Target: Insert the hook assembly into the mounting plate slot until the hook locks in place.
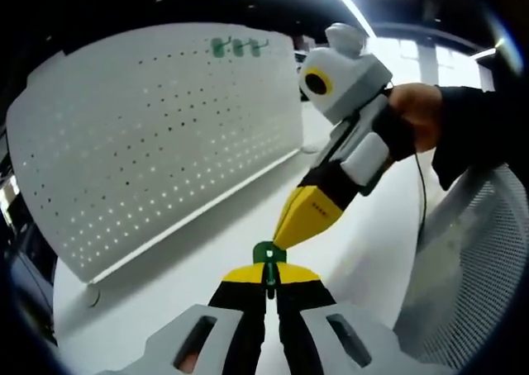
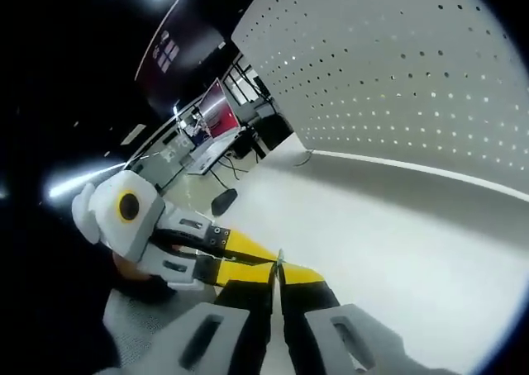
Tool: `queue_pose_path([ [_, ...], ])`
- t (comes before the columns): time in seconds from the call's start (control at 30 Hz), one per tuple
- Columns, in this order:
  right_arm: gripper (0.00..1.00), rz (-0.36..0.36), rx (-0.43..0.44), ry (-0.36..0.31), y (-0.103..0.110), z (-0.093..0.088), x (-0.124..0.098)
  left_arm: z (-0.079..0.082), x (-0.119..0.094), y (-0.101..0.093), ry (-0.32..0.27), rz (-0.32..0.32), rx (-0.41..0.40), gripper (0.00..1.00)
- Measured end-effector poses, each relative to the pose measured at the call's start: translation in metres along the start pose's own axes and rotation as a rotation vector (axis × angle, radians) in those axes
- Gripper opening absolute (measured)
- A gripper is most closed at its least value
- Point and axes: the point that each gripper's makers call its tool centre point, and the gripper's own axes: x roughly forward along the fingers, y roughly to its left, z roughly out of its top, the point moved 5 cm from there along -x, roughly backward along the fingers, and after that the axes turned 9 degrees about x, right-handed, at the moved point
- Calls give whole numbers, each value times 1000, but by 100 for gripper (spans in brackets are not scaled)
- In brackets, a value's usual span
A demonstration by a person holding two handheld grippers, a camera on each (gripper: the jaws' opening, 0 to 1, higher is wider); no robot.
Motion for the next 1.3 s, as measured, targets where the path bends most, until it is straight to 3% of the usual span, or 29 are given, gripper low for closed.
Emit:
queue_pose_path([
  [0.27, 2, -7, -31, -20, -1, 2, -1, -2, -2, 6, 9, 29, -27, 3],
  [0.53, 5, 13, -87, -5, 6, 0, 6, -3, -6, 17, -23, 67, -125, 3],
  [0.93, 5, -41, -233, 33, 6, -5, 15, 9, -8, 14, -111, 34, -258, 3],
  [1.3, 4, -72, -294, 7, 3, -1, 13, 11, -8, 12, -126, 15, -303, 3],
])
